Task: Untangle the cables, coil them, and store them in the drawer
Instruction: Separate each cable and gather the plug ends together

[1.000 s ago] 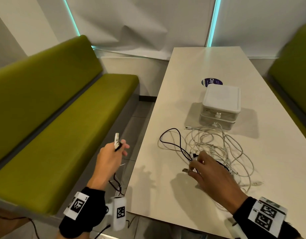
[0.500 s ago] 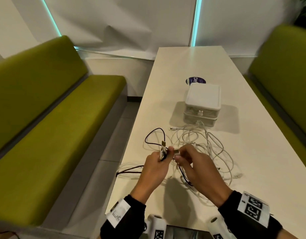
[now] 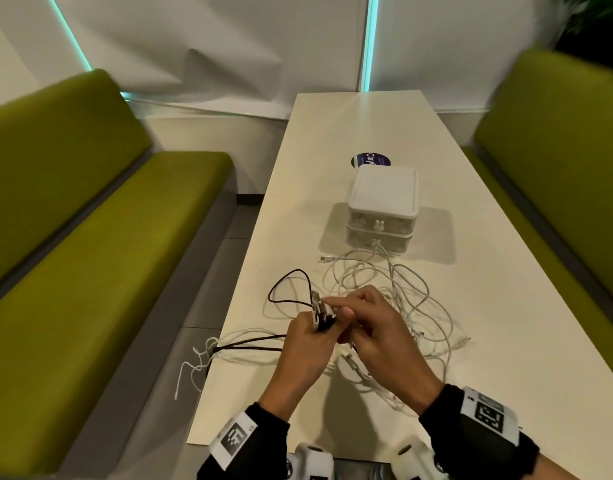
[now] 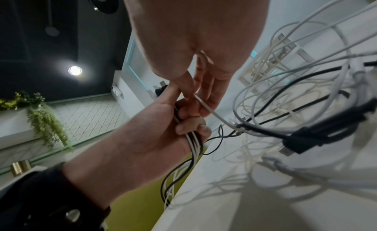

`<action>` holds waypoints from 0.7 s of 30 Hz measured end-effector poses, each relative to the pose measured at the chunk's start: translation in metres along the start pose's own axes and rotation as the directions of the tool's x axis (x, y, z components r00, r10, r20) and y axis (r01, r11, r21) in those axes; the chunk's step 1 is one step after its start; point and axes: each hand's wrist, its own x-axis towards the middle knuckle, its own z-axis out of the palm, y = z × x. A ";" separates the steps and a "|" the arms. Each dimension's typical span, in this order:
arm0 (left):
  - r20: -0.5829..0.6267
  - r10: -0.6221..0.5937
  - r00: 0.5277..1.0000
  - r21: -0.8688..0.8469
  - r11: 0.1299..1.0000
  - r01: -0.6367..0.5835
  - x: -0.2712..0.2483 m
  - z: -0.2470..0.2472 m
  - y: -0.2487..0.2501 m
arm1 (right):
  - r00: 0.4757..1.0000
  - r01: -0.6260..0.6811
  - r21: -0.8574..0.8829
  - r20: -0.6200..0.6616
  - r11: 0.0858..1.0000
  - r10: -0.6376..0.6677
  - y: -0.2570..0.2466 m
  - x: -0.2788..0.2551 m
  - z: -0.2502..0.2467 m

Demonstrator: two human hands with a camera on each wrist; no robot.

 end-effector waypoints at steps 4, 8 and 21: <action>-0.011 0.038 0.999 0.031 0.999 -0.038 -0.004 0.001 0.002 | 0.998 -0.059 0.064 0.025 0.996 0.057 -0.001 -0.001 -0.001; -0.096 0.069 0.993 0.008 0.998 -0.069 -0.005 0.002 0.000 | 0.989 -0.148 0.087 0.027 0.985 0.146 0.001 -0.002 0.001; -0.349 0.183 0.919 -0.255 0.925 -0.281 -0.010 -0.012 0.034 | 0.966 0.112 -0.466 0.258 0.878 0.014 0.014 0.003 -0.005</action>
